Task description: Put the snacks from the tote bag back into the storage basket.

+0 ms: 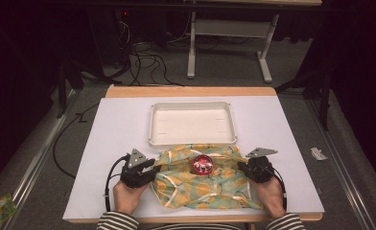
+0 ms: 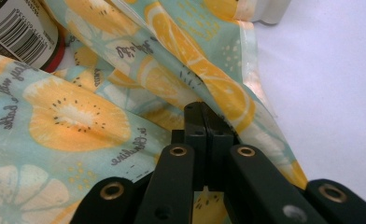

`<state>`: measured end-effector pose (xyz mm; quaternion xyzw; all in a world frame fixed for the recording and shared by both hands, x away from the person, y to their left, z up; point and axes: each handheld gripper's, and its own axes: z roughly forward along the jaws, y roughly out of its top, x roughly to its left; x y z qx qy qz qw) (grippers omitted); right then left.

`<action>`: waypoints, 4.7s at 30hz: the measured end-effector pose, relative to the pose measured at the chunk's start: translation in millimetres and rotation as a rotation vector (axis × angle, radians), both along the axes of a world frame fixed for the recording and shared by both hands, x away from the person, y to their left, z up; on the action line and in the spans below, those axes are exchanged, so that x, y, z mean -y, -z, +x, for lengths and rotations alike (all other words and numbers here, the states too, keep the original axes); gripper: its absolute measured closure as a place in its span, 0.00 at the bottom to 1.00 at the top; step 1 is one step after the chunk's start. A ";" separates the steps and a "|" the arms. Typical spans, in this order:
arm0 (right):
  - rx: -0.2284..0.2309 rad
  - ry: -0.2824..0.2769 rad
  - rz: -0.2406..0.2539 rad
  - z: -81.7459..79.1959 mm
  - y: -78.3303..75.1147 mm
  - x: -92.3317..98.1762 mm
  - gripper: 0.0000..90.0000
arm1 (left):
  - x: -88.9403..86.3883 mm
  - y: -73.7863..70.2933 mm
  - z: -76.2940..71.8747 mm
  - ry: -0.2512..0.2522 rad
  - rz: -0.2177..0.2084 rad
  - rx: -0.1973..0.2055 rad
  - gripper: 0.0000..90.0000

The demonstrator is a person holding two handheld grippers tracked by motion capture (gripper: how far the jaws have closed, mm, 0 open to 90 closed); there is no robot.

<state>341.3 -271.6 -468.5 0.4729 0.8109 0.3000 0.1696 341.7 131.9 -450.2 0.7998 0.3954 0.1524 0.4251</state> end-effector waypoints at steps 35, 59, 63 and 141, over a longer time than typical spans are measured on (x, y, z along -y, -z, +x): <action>0.001 -0.026 -0.004 -0.3 -0.4 -7.9 1.00 | 43.3 -5.8 -5.1 0.186 0.013 -0.044 0.94; 0.010 -0.033 0.003 -1.1 -2.7 -7.7 1.00 | 37.4 20.4 14.0 0.057 0.160 -0.115 1.00; 0.021 -0.021 -0.003 -1.6 -3.4 -5.9 1.00 | 32.1 20.7 15.1 0.040 0.165 -0.115 1.00; 0.047 0.071 0.054 -30.5 5.6 27.2 1.00 | -9.9 32.5 8.9 -0.001 0.006 -0.077 1.00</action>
